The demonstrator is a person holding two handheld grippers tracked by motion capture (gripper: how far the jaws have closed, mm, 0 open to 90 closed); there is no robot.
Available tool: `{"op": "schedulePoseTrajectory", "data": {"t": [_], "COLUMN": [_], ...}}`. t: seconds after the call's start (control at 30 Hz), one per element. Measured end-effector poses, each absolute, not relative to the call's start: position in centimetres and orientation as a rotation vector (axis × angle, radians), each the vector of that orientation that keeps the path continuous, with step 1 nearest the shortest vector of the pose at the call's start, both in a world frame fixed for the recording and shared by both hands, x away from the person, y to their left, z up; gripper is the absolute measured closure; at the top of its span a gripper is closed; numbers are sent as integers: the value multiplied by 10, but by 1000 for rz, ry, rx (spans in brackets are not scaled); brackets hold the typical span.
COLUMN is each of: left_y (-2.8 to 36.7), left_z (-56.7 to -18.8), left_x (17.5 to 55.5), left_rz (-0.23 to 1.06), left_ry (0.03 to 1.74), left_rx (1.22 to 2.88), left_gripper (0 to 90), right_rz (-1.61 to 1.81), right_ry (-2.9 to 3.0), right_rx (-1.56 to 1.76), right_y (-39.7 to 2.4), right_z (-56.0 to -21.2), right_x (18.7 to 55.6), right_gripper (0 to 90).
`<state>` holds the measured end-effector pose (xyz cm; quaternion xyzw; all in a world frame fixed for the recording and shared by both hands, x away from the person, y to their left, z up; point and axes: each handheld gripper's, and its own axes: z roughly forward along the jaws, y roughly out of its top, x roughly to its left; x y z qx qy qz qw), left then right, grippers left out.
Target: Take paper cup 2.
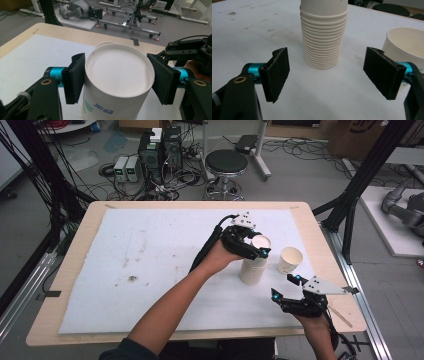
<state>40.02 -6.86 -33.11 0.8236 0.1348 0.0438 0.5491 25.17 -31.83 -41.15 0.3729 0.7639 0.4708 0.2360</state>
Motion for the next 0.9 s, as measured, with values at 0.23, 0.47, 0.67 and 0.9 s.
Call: {"op": "schedulePoseTrajectory", "data": {"t": [0.23, 0.47, 0.67, 0.9], "left_y": [-64, -55, -44, -27], "left_z": [-321, -304, -287, -271], "left_x": [397, 394, 392, 386], "left_rz": [120, 123, 137, 175], "left_ry": [307, 290, 285, 306], "left_rx": [1920, 1864, 1807, 1714], "left_gripper": [346, 350, 350, 353], "right_rz": [1295, 1297, 1294, 1294], "right_ry": [2099, 2100, 2108, 2109], "right_rx": [1022, 1013, 1012, 1001], "right_y": [-317, -316, -314, -313], "right_z": [-411, -412, -411, -412], "right_x": [252, 252, 251, 251], "right_gripper": [215, 215, 215, 215]}}
